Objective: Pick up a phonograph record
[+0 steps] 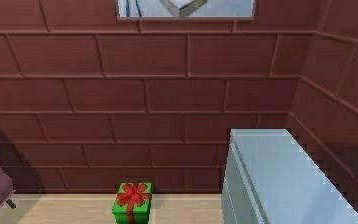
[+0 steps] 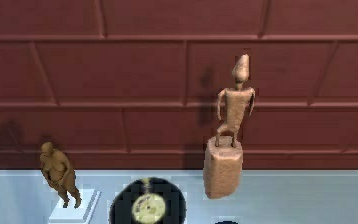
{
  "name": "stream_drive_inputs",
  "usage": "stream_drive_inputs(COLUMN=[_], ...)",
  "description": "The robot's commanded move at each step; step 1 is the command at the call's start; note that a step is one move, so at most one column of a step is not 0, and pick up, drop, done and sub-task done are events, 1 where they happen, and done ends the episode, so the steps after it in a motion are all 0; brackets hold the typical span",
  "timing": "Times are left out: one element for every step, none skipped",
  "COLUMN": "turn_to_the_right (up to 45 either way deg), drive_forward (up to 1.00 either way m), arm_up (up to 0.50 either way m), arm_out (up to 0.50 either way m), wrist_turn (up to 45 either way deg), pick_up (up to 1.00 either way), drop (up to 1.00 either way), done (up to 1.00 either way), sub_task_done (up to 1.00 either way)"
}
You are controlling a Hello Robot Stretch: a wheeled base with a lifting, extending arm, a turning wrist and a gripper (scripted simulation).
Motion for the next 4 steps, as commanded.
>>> stream_drive_inputs(turn_to_the_right=[0.0, 0.0, 0.0, 0.0], drive_forward=[0.00, 0.00, 0.00, 0.00], arm_up=[0.30, 0.00, 0.00, 0.00], arm_out=[0.00, 0.04, 0.00, 0.00], wrist_turn=[0.0, 0.0, 45.0, 45.0], pick_up=[0.00, 0.00, 0.00, 0.00], drop=[0.00, 0.00, 0.00, 0.00], done=[0.00, 0.00, 0.00, 0.00], sub_task_done=[0.00, 0.00, 0.00, 0.00])
